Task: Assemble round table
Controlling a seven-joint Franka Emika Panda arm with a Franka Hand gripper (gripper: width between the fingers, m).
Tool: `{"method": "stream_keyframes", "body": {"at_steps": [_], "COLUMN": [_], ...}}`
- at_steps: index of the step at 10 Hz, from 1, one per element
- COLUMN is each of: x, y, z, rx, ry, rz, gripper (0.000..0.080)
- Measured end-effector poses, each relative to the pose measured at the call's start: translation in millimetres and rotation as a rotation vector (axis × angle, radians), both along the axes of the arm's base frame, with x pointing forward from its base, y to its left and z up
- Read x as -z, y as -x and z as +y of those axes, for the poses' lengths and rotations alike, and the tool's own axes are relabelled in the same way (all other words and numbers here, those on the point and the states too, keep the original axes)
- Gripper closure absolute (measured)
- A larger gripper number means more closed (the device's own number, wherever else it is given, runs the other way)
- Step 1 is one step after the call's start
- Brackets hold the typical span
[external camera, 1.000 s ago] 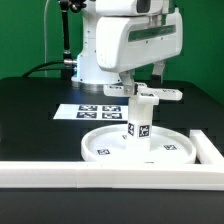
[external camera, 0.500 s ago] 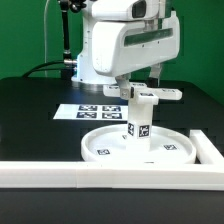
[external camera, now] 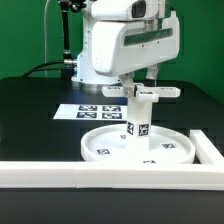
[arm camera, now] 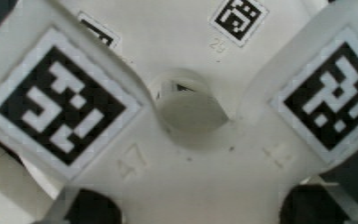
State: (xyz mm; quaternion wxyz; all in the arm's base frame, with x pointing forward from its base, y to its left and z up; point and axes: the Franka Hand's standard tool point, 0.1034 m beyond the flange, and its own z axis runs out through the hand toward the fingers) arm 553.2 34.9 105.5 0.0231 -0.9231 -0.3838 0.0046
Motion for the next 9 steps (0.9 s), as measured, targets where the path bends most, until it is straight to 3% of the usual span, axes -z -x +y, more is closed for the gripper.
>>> {"method": "stream_keyframes", "body": {"at_steps": [2, 9], "x": [0.2, 1.2], "y": [1.1, 1.0], "z": [-6.4, -15.5], "rx": [0.086, 0.790], "ry": [-0.006, -0.073], "rz": [0.012, -0.034], "gripper": [0.0357, 0.0357]}}
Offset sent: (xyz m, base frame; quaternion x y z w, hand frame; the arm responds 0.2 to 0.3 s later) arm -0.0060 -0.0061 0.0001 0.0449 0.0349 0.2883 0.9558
